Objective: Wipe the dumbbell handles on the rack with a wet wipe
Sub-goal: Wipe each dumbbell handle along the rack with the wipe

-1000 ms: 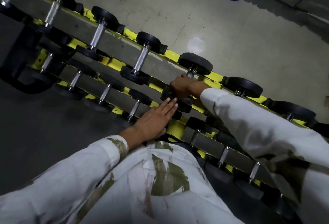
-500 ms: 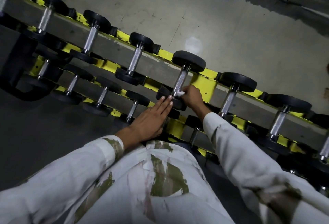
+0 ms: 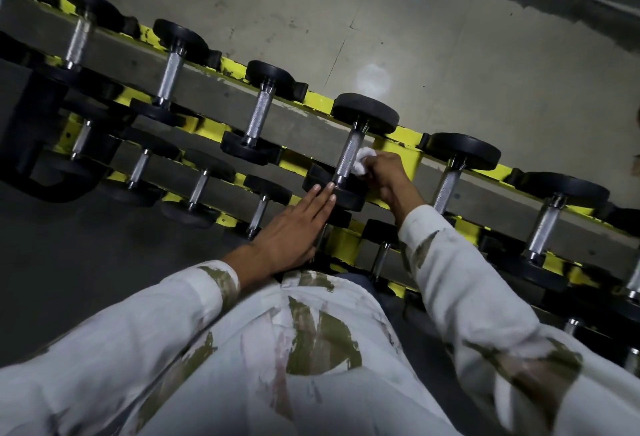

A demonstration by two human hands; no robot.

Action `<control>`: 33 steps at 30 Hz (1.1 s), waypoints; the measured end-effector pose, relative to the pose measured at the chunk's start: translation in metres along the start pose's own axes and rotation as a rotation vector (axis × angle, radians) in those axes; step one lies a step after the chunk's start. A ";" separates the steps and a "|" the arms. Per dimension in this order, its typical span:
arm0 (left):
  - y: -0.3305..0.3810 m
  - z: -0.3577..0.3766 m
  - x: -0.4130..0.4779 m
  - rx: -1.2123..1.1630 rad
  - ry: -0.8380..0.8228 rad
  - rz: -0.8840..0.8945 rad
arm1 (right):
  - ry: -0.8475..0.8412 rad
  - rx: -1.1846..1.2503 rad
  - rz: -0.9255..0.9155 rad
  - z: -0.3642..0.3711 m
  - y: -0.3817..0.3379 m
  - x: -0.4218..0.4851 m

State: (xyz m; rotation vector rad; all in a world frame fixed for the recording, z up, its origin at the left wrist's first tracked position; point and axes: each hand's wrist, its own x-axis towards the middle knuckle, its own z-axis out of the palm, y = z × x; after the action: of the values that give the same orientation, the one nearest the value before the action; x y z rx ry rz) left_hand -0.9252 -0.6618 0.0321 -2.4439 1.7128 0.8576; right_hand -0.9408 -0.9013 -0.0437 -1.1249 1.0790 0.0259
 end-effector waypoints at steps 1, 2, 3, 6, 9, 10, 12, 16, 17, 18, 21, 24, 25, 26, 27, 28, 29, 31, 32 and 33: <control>-0.001 0.000 0.000 0.001 -0.003 0.003 | 0.064 0.066 0.049 0.004 -0.011 0.010; -0.002 -0.001 0.000 0.002 -0.007 0.007 | 0.120 0.120 0.087 0.007 -0.018 0.023; -0.003 -0.001 0.000 0.007 -0.009 0.012 | 0.153 0.162 0.118 0.008 -0.025 0.031; -0.005 -0.001 0.001 0.024 -0.006 0.021 | 0.044 0.357 0.189 0.014 -0.027 0.044; -0.006 0.002 0.001 0.030 0.002 0.026 | -0.104 0.570 0.219 0.022 -0.018 0.045; -0.007 0.002 0.001 0.032 0.003 0.030 | -0.126 0.611 0.223 0.025 -0.016 0.047; -0.008 0.002 0.002 0.039 -0.004 0.040 | -0.087 0.651 0.218 0.029 -0.017 0.049; -0.013 0.000 0.002 0.036 -0.010 0.063 | 0.220 0.607 0.095 0.036 -0.011 0.047; -0.013 0.000 0.001 0.035 -0.010 0.068 | 0.292 0.580 0.045 0.036 -0.008 0.044; -0.013 -0.001 0.000 0.033 -0.009 0.069 | 0.374 0.494 -0.030 0.036 -0.003 0.041; -0.012 -0.001 0.000 0.024 0.001 0.076 | 0.577 -0.003 -0.358 0.040 0.005 0.026; -0.014 0.001 0.000 0.014 0.003 0.084 | 0.710 -0.333 -0.643 0.049 0.007 0.009; -0.015 0.002 0.000 0.008 0.004 0.088 | 0.694 -0.451 -0.711 0.051 0.006 0.005; -0.017 0.001 0.001 0.004 0.002 0.094 | 0.678 -0.624 -0.776 0.051 0.008 0.004; -0.018 0.002 0.001 0.004 0.000 0.099 | 0.670 -0.812 -0.842 0.051 0.008 0.003; -0.018 0.001 0.002 0.006 -0.002 0.102 | 0.665 -0.962 -0.901 0.048 0.008 0.004; -0.019 0.000 0.002 0.006 -0.006 0.104 | 0.658 -1.060 -0.939 0.046 0.005 0.004; -0.020 -0.001 0.001 0.003 -0.017 0.108 | 0.610 -1.237 -0.983 0.040 0.002 0.001; -0.020 -0.002 0.001 0.003 -0.019 0.111 | 0.551 -1.335 -0.991 0.037 0.002 0.001; -0.021 -0.002 0.001 0.002 -0.019 0.114 | 0.478 -1.434 -0.981 0.034 0.001 0.000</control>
State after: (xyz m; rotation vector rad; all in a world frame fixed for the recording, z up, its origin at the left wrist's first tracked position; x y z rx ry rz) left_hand -0.9059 -0.6551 0.0274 -2.3484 1.8611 0.8862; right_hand -0.9182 -0.8760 -0.0438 -2.9879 0.6977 -0.3029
